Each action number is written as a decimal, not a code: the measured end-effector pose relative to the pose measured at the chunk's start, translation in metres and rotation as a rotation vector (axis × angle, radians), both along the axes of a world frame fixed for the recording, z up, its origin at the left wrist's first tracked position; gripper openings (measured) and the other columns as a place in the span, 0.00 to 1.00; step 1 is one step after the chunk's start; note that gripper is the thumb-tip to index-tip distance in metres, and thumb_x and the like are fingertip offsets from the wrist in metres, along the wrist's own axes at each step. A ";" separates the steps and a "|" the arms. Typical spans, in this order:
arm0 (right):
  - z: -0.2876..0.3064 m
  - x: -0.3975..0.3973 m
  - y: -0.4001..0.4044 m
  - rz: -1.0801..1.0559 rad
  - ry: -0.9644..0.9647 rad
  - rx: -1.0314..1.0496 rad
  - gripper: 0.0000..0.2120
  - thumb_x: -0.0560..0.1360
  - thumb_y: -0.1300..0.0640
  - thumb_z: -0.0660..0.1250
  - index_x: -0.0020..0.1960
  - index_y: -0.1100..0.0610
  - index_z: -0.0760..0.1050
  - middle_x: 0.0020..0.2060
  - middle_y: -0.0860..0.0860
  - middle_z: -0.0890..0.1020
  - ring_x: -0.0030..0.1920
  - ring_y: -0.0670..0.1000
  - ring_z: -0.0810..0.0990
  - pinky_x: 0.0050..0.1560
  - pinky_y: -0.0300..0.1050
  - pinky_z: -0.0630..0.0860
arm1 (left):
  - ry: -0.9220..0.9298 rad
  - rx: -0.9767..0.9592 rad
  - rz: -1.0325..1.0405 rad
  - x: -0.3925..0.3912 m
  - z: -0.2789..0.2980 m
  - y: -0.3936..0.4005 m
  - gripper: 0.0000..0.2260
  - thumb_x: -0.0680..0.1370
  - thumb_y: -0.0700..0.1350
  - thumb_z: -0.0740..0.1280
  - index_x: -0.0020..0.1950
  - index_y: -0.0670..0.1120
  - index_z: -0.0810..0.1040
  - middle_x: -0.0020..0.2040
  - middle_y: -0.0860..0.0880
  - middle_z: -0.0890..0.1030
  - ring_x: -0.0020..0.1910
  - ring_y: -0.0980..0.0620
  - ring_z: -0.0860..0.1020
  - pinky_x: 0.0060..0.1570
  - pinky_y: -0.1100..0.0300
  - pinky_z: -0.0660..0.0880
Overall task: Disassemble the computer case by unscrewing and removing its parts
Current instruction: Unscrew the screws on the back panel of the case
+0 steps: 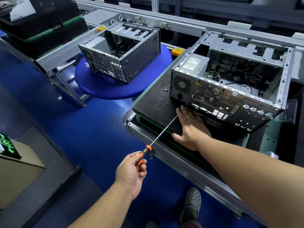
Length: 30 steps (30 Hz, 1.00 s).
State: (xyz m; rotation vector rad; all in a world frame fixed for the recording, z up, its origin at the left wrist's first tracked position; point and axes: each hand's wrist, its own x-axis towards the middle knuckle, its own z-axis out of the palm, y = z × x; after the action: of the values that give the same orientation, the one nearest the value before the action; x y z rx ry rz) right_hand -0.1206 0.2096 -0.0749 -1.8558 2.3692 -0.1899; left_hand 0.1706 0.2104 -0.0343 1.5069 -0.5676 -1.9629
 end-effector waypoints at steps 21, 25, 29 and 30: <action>0.003 -0.001 0.002 0.009 -0.031 0.010 0.52 0.71 0.25 0.53 0.82 0.46 0.32 0.81 0.47 0.34 0.82 0.47 0.39 0.81 0.50 0.40 | 0.041 0.016 0.046 0.004 -0.007 0.000 0.11 0.85 0.43 0.65 0.63 0.40 0.82 0.41 0.42 0.82 0.33 0.51 0.77 0.30 0.59 0.70; 0.005 -0.001 0.003 0.006 -0.044 0.009 0.51 0.71 0.25 0.52 0.82 0.46 0.32 0.81 0.47 0.34 0.82 0.47 0.39 0.81 0.51 0.42 | 0.046 0.007 0.046 0.005 -0.007 -0.001 0.10 0.85 0.43 0.65 0.62 0.40 0.82 0.41 0.42 0.82 0.33 0.51 0.77 0.30 0.59 0.70; 0.010 -0.002 0.006 -0.050 -0.151 -0.062 0.44 0.75 0.28 0.52 0.83 0.45 0.39 0.83 0.47 0.43 0.82 0.50 0.46 0.81 0.52 0.49 | 0.034 -0.015 0.046 0.010 -0.007 -0.002 0.10 0.84 0.42 0.64 0.60 0.40 0.83 0.40 0.41 0.82 0.32 0.51 0.76 0.29 0.59 0.70; 0.011 -0.002 0.007 -0.088 -0.194 -0.103 0.41 0.77 0.30 0.52 0.84 0.45 0.42 0.83 0.48 0.47 0.82 0.51 0.49 0.81 0.53 0.51 | 0.024 -0.023 0.041 0.013 -0.007 -0.002 0.10 0.84 0.42 0.64 0.60 0.40 0.83 0.40 0.42 0.82 0.32 0.51 0.76 0.29 0.59 0.70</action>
State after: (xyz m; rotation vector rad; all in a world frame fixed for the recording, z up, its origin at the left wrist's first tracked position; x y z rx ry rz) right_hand -0.1229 0.2169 -0.0641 -1.6883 2.3482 -0.4865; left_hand 0.1833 0.2082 -0.0417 1.4680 -0.5429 -1.9348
